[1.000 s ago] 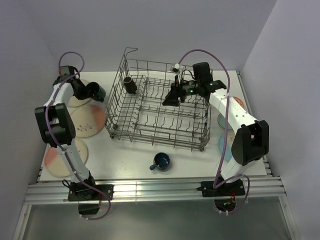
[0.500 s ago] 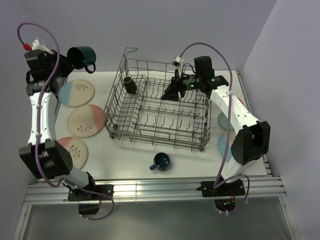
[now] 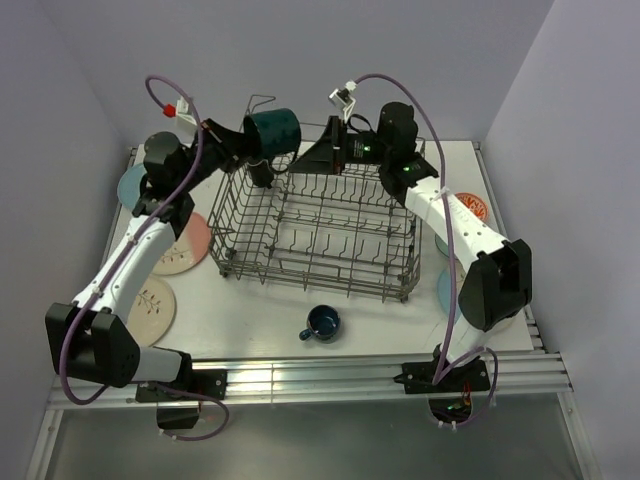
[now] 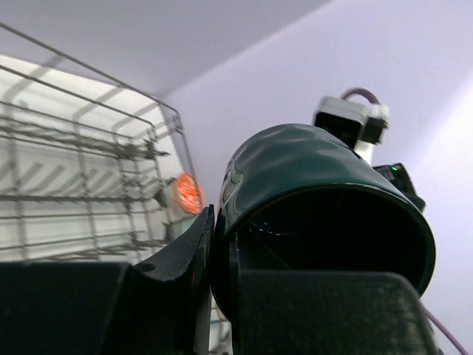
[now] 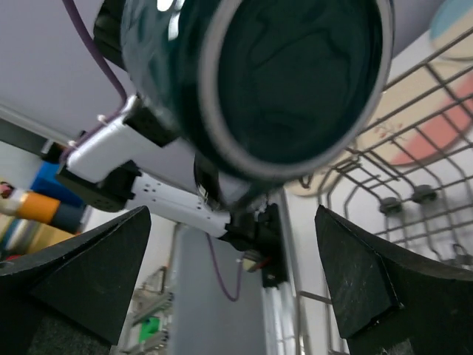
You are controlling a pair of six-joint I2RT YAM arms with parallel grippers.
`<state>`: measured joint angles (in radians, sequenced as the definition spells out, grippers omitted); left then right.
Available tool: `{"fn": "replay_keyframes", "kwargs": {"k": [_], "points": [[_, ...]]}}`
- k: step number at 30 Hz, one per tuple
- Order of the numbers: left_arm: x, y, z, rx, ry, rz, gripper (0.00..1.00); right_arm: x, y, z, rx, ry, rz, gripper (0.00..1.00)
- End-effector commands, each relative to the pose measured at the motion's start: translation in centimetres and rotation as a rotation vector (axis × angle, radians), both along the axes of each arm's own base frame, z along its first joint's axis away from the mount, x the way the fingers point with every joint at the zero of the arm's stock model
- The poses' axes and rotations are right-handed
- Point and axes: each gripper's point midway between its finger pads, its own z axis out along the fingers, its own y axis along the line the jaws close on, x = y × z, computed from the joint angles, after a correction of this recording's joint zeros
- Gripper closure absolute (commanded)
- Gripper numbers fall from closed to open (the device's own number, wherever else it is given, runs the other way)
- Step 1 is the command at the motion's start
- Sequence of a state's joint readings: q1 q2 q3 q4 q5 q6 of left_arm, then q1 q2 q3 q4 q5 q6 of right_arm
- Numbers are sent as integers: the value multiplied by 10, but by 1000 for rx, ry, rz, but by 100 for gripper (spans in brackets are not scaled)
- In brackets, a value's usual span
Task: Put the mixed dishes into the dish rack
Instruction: Pass the cup from the left arm to the right
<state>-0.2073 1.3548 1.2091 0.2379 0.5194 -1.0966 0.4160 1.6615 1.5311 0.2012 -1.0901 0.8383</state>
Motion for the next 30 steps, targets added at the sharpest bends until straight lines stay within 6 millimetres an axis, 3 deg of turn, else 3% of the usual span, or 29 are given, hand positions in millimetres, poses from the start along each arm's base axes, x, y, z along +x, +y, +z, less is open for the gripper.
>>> {"fn": "replay_keyframes", "kwargs": {"k": [1,5,9,16,23,30], "points": [[-26,-10,73,-163,-213,-44,100,-32,-4,42,109,-29,43,0],[-34,-22,67,-189,-199,-76,100,-44,-7,39,146,-17,72,0],[-38,-28,51,-204,-166,-87,100,-53,-10,47,232,-46,85,1],[-46,-32,35,-239,-142,-89,100,-46,-3,46,236,-11,64,17],[-51,-40,27,-247,-129,-119,100,-40,6,34,217,32,61,41],[-54,-50,19,-250,-122,-157,100,-35,8,31,226,62,56,50]]}}
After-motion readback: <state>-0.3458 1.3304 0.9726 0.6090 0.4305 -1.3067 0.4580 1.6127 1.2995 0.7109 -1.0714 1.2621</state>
